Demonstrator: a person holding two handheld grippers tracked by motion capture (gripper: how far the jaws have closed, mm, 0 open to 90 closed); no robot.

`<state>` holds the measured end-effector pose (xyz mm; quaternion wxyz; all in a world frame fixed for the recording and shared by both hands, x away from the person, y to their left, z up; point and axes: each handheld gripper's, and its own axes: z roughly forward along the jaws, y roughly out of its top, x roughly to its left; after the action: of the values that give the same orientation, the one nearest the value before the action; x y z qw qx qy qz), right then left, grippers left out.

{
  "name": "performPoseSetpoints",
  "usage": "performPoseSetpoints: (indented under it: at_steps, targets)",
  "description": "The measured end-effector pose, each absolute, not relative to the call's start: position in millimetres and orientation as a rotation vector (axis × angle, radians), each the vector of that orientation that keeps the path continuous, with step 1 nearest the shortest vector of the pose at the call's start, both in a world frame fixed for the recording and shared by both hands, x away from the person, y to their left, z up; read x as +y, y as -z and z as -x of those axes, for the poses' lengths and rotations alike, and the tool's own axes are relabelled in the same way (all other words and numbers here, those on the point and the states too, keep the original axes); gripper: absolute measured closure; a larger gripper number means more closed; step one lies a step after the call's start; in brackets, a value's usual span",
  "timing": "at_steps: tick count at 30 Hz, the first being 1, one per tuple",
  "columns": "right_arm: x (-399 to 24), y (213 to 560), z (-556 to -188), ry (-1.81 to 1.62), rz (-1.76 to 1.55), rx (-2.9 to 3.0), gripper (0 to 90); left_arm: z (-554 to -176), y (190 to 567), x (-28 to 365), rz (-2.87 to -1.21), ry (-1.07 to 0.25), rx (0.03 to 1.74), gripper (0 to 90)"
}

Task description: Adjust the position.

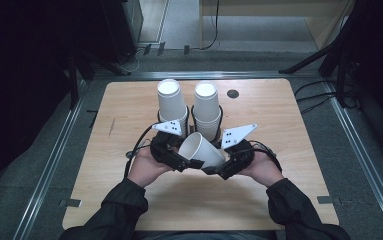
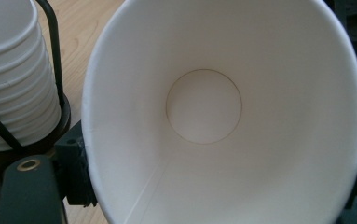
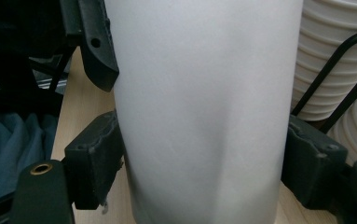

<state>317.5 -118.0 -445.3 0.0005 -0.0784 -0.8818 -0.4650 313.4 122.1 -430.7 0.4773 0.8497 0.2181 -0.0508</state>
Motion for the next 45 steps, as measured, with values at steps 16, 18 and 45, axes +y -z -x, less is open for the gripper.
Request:
performPoseSetpoints:
  at_steps: [16, 18, 45]
  targets:
    - [-132, 442, -325, 1.468, 0.376, -2.73, 15.7, -318, 427, 136, -2.115, 0.071, 0.552, 16.1]
    - [-135, 442, -325, 1.455, 0.381, -2.732, 15.7, -318, 427, 138, -2.134, 0.072, 0.552, 16.1]
    - [-118, 464, -320, 1.268, 0.306, -2.784, 15.8, -311, 432, 123, -2.441, -0.001, 0.38, 15.9]
